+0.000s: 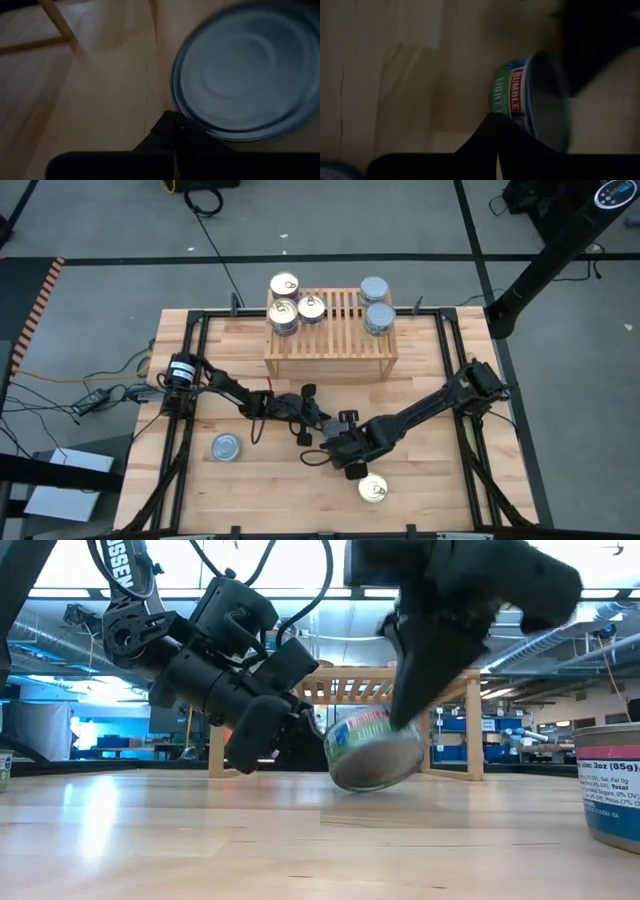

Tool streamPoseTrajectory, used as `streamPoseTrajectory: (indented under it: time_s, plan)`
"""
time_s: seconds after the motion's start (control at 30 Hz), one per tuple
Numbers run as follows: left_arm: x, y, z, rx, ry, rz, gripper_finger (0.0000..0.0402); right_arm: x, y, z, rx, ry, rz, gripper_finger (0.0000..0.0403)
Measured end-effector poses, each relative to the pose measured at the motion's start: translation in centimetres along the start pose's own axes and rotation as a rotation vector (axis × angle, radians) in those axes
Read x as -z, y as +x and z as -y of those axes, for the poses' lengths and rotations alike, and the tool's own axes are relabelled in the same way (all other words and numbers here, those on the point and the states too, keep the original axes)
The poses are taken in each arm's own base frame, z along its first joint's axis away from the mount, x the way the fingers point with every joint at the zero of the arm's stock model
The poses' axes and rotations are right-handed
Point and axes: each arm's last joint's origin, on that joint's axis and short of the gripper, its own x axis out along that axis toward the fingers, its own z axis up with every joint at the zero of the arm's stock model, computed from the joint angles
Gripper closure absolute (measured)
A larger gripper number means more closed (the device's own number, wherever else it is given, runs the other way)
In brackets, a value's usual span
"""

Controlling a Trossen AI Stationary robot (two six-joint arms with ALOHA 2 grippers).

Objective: Stack canned seafood by type on shelf
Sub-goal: Put the green tuna can on the shelf

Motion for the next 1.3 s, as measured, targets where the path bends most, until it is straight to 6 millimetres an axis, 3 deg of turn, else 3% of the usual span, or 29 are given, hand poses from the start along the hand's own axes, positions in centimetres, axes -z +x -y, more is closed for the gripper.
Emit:
streamPoseTrajectory:
  time_s: [0.23, 0.43, 0.87, 1.07, 1.3]
  plan:
    - [-0.1, 0.0, 0.4, 0.064, 0.002, 0.016, 0.04, -0.4, -2.3, 1.5, 0.051, 0.052, 0.063, 0.0395]
    - [0.0, 0.0, 0.4, 0.059, 0.03, 0.0, 0.04, -0.4, -2.2, 2.3, 0.038, 0.073, 0.051, 0.0394]
    - [0.2, -0.1, 0.2, -0.008, 0.059, -0.04, 0.04, -0.3, -2.2, 2.2, 0.018, 0.088, 0.031, 0.0381]
    - [0.0, -1.4, -0.1, -0.059, 0.063, -0.075, 0.04, -0.2, -2.2, 2.2, 0.04, 0.077, 0.032, 0.0357]
    - [0.7, -4.2, -0.3, -0.091, 0.013, 0.05, 0.04, -0.2, -2.3, 2.0, 0.058, 0.048, 0.034, 0.0314]
